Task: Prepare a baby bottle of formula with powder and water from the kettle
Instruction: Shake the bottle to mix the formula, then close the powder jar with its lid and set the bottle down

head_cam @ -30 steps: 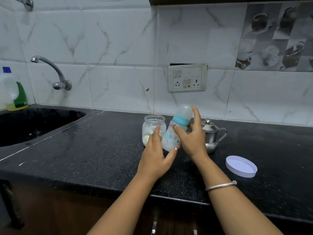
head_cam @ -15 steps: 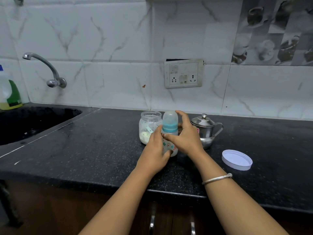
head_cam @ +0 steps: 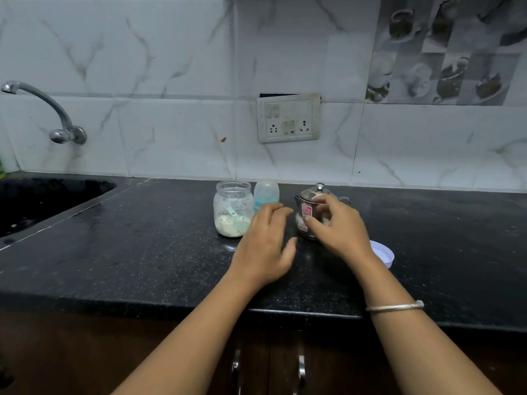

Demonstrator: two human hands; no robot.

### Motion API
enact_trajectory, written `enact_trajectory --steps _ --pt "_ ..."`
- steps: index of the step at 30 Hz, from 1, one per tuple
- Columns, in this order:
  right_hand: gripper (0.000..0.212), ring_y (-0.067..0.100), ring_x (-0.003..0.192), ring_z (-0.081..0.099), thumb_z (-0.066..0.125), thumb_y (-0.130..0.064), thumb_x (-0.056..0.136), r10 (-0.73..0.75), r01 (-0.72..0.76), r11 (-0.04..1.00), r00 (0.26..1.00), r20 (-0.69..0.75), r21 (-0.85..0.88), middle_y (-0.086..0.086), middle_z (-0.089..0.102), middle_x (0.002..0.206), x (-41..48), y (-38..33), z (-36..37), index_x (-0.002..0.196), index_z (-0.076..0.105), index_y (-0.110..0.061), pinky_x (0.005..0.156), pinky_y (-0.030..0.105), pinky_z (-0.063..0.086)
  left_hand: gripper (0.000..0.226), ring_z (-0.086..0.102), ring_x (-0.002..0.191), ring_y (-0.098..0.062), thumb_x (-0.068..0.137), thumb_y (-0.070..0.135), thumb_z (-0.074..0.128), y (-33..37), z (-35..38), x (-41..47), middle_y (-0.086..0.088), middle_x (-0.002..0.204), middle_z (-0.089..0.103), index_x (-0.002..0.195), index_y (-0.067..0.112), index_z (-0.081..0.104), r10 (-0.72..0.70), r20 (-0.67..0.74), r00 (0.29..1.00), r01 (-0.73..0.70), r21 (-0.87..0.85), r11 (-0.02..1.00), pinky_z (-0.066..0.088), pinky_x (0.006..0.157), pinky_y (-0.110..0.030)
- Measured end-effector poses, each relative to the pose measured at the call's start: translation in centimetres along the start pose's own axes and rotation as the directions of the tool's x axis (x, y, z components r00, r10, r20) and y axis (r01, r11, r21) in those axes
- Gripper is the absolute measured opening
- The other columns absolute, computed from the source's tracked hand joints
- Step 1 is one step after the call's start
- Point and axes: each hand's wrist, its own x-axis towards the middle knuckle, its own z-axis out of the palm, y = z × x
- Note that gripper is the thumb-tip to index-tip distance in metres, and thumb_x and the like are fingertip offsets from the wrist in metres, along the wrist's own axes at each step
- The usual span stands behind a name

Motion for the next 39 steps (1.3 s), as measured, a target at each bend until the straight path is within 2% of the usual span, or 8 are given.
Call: enact_trajectory --steps 4,9,15,19,23,27,32,39 --pt "0.034 0.024 0.104 0.057 0.062 -0.038 0.076 0.02 -0.019 0.972 1.0 0.004 -0.233 -0.001 0.067 0.106 -0.6 2.5 -2.8 0.107 0.062 -0.022 0.082 0.034 0.046 0.043 0.052 0.102 -0.028 0.075 0.031 0.053 2.6 2.0 1.2 -0.013 0.112 0.053 0.11 0.006 0.055 -0.022 0.023 1.0 0.023 -0.063 0.998 0.047 0.085 -0.036" --pt "0.066 0.033 0.122 0.041 0.058 -0.056 0.075 0.256 -0.103 0.829 0.944 0.208 -0.55 0.009 0.055 0.128 -1.3 4.5 -5.0 0.132 0.042 -0.025 0.095 0.042 0.037 0.052 0.049 0.115 -0.022 0.08 0.026 0.065 5.1 5.5 2.1 -0.009 0.125 0.05 0.125 0.01 0.047 -0.116 0.372 0.921 0.202 -0.202 0.958 0.041 0.095 -0.032" --pt "0.064 0.035 0.121 0.044 0.059 -0.045 0.075 0.353 -0.182 0.881 0.868 0.349 -0.437 0.012 0.055 0.129 -1.9 6.4 -4.9 0.132 0.041 -0.023 0.095 0.042 0.043 0.066 0.046 0.125 -0.021 0.079 0.022 0.066 6.5 7.3 2.2 -0.011 0.138 0.047 0.136 0.009 0.037 -0.158 0.572 0.804 0.332 -0.212 0.919 0.037 0.099 -0.026" --pt "0.07 0.034 0.118 0.049 0.062 -0.041 0.073 0.253 -0.188 0.957 0.912 0.322 -0.219 0.017 0.05 0.128 -1.7 5.6 -5.0 0.138 0.038 -0.029 0.094 0.04 0.044 0.067 0.049 0.12 -0.021 0.074 0.024 0.068 6.5 6.7 2.3 -0.01 0.132 0.05 0.132 0.009 0.04 -0.148 0.509 0.848 0.334 -0.296 0.895 0.039 0.098 -0.027" --pt "0.059 0.02 0.105 0.058 0.059 -0.051 0.058 0.077 -0.127 0.98 0.954 0.29 0.155 0.007 0.06 0.117 -1.1 2.6 -4.9 0.115 0.054 -0.038 0.075 0.027 0.046 0.074 0.041 0.122 -0.014 0.069 0.018 0.068 6.2 4.7 2.7 -0.007 0.131 0.043 0.136 0.016 0.036 -0.141 0.375 0.916 0.292 -0.385 0.876 0.033 0.1 -0.02" --pt "0.052 0.02 0.106 0.055 0.058 -0.053 0.049 0.0 -0.08 0.942 0.971 0.238 0.327 0.006 0.057 0.112 -0.2 -0.9 -4.0 0.1 0.05 -0.045 0.081 0.038 0.052 0.078 0.042 0.115 -0.006 0.069 0.014 0.073 5.1 1.5 3.5 -0.001 0.132 0.041 0.136 0.016 0.033 -0.186 0.165 0.968 0.241 -0.429 0.871 0.034 0.09 -0.004" --pt "0.046 0.022 0.099 0.061 0.065 -0.051 0.057 -0.137 0.075 0.899 0.984 0.114 0.432 0.005 0.058 0.107 0.8 -5.1 -2.2 0.099 0.047 -0.049 0.077 0.041 0.056 0.077 0.05 0.118 -0.012 0.071 0.018 0.077 2.4 -2.4 3.8 0.002 0.132 0.047 0.135 0.017 0.034 -0.176 0.027 0.984 0.171 -0.413 0.895 0.044 0.096 -0.027" --pt "0.044 0.016 0.105 0.054 0.061 -0.047 0.069 -0.312 0.263 0.847 0.95 0.031 0.461 0.001 0.054 0.111 3.3 -10.0 0.3 0.111 0.047 -0.055 0.092 0.038 0.049 0.079 0.049 0.124 -0.013 0.069 0.025 0.079 -2.9 -6.0 4.7 0.004 0.137 0.048 0.135 0.023 0.036 -0.242 -0.033 0.97 0.204 -0.435 0.877 0.043 0.102 -0.036"
